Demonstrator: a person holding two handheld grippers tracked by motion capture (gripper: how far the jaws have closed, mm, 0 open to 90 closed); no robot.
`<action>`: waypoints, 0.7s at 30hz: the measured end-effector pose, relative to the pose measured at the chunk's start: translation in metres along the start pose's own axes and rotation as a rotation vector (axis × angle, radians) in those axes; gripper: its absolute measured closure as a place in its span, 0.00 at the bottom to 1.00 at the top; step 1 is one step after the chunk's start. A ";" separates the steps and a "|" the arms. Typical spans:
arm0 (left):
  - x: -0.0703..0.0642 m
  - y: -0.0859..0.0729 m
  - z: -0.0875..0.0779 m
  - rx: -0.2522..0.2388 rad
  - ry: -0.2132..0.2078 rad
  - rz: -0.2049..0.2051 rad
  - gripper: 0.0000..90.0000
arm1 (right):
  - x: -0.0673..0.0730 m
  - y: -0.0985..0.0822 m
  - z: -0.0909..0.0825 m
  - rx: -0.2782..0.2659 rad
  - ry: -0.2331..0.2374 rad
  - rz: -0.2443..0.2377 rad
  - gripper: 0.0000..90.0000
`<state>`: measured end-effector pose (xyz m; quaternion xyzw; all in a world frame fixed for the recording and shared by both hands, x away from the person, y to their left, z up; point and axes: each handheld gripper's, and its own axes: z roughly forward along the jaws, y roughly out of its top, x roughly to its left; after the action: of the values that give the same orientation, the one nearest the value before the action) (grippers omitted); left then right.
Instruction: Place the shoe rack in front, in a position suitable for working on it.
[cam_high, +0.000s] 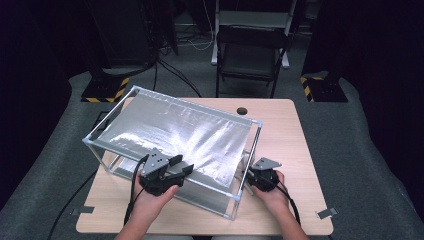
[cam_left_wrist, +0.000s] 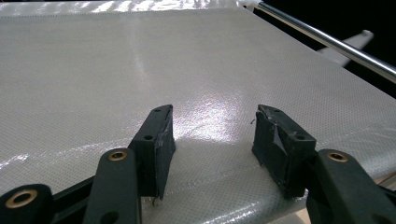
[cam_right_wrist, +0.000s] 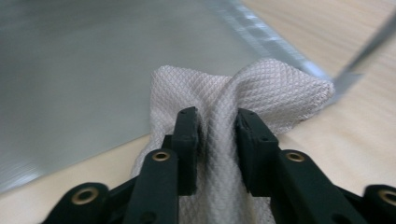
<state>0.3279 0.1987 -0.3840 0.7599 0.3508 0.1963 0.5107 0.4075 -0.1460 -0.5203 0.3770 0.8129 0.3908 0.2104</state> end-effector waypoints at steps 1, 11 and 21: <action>0.000 0.000 0.000 -0.003 0.000 -0.006 0.52 | -0.006 0.002 0.003 0.003 -0.009 0.022 0.77; 0.000 0.000 0.002 -0.011 0.009 -0.010 0.53 | -0.021 0.007 0.013 0.011 -0.024 0.123 0.74; 0.000 -0.001 0.000 -0.012 0.016 -0.004 0.54 | 0.025 -0.014 -0.019 0.006 0.097 0.089 0.74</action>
<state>0.3276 0.1985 -0.3851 0.7547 0.3551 0.2033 0.5127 0.3734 -0.1412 -0.5216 0.3939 0.8059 0.4150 0.1519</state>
